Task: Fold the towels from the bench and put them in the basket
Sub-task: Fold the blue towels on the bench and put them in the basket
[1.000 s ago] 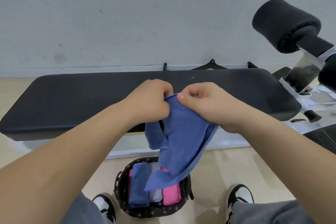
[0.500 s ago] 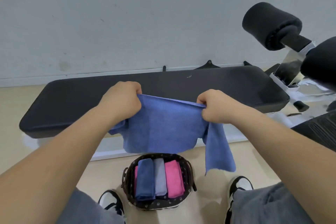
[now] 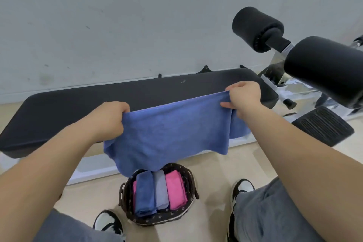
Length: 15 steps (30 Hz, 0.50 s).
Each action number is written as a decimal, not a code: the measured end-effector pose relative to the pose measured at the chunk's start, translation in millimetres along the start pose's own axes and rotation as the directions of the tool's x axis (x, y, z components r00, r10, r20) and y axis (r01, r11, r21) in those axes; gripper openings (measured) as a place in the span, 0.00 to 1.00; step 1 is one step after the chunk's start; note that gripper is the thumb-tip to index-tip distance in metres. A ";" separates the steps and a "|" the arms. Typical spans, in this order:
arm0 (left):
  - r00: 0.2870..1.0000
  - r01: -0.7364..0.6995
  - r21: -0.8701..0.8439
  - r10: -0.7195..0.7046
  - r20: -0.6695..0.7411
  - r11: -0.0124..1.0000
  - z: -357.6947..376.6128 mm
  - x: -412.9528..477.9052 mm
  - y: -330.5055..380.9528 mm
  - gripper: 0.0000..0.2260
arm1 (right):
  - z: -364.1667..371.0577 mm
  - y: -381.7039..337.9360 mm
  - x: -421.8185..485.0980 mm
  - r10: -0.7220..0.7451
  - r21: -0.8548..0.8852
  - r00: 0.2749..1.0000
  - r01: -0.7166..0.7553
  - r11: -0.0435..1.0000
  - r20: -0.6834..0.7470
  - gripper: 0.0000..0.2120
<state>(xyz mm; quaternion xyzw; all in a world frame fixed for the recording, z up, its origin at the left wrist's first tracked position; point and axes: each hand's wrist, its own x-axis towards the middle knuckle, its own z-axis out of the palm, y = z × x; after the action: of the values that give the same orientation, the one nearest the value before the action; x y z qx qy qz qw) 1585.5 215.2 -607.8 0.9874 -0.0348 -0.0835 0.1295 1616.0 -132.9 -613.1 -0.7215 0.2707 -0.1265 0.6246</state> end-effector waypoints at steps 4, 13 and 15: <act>0.985 0.136 0.029 -0.132 -0.109 0.990 2.3 10.1 -10.6 0.10 | 10.4 -2.9 -5.5 -0.096 0.069 0.995 0.096 0.993 -0.001 0.16; 0.894 0.288 0.075 -0.239 -0.379 0.955 -12.9 39.9 -41.3 0.18 | 43.5 17.7 32.9 -0.396 -0.456 0.907 0.415 0.787 0.141 0.18; 0.887 0.304 0.020 -0.276 -0.369 0.952 -12.3 52.8 -45.3 0.19 | 57.1 20.5 41.8 -0.406 -0.480 0.904 0.418 0.771 0.136 0.16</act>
<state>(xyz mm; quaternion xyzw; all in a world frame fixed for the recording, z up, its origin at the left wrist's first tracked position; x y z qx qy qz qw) 1641.7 257.1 -616.2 0.9841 0.1343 0.0829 0.0816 1675.3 -109.8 -650.1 -0.9007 0.1218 -0.1773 0.3775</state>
